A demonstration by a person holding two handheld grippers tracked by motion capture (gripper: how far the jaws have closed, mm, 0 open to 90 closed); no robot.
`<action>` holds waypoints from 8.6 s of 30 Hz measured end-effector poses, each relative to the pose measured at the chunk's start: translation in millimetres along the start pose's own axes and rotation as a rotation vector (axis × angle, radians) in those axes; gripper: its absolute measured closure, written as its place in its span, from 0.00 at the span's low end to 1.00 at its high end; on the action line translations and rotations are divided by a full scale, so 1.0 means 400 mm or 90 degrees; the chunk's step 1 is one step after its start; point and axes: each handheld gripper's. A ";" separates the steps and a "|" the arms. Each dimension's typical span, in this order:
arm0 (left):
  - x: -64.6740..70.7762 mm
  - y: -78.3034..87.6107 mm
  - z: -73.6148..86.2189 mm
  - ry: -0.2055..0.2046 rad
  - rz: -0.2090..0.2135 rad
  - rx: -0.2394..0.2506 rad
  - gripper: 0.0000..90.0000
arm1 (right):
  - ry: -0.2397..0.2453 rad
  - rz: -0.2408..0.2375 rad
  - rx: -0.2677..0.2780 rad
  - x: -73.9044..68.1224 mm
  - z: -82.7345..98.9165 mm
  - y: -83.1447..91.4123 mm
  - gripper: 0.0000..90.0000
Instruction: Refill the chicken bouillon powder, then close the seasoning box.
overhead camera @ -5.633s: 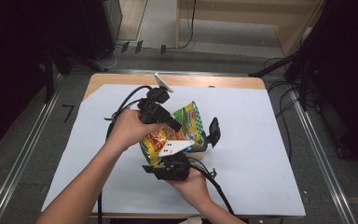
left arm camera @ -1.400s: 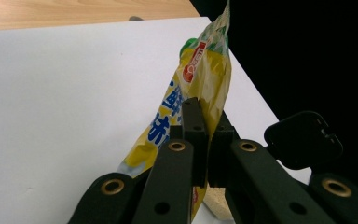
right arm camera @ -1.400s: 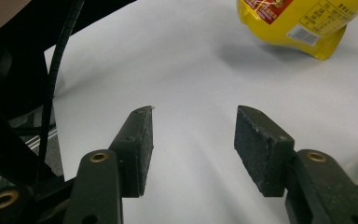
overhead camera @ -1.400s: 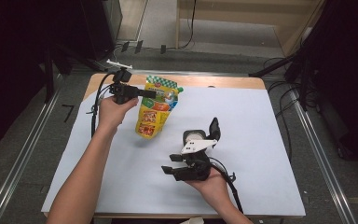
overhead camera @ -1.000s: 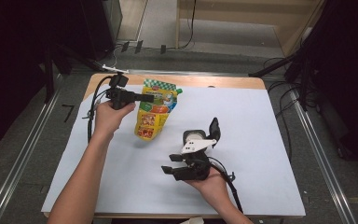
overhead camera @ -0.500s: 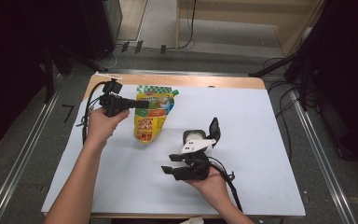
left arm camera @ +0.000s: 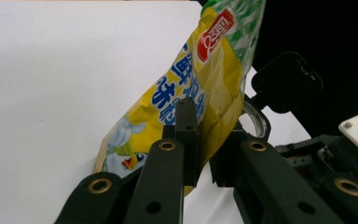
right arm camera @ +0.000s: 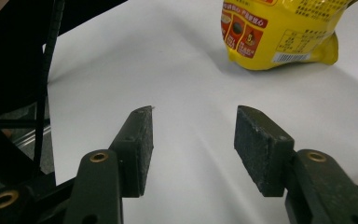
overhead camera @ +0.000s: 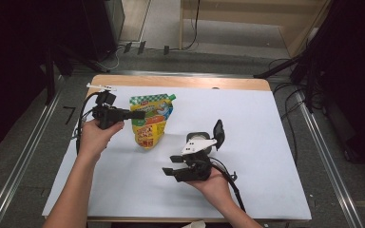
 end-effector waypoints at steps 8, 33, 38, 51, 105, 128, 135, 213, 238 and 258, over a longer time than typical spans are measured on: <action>0.005 0.015 0.020 -0.008 0.006 0.014 0.91 | -0.003 0.000 -0.003 0.005 -0.002 -0.002 0.55; 0.032 0.035 0.037 -0.010 -0.031 0.007 0.71 | -0.020 0.010 -0.010 0.029 -0.010 0.019 0.59; 0.031 0.043 0.046 -0.001 -0.032 0.000 0.67 | -0.025 0.013 -0.012 0.037 -0.012 0.028 0.60; 0.014 0.065 0.080 0.021 -0.052 -0.015 0.58 | -0.039 0.024 -0.011 0.061 -0.022 0.056 0.63; -0.042 0.083 0.140 0.034 -0.083 -0.021 0.55 | -0.093 0.075 0.029 0.183 -0.116 0.362 1.00; -0.044 0.083 0.140 0.032 -0.084 -0.020 0.54 | -0.149 0.127 0.021 0.263 -0.047 0.330 1.00; -0.043 0.081 0.140 0.032 -0.085 -0.023 0.54 | -0.149 0.129 0.014 0.262 -0.041 0.314 1.00; -0.054 0.072 0.146 0.038 -0.093 -0.038 0.52 | -0.088 0.106 -0.016 0.205 -0.043 0.214 0.85; -0.063 0.066 0.148 0.045 -0.104 -0.042 0.50 | -0.088 0.178 0.054 0.289 0.000 0.295 0.44; -0.070 0.072 0.147 0.046 -0.115 -0.043 0.50 | -0.120 0.264 0.072 0.363 0.071 0.351 0.38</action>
Point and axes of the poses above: each handheld gripper's, and its own axes: y roughly backward along the jaws, z roughly out of its underside, x roughly to its right, and after that the axes turned 4 degrees about z, right-handed
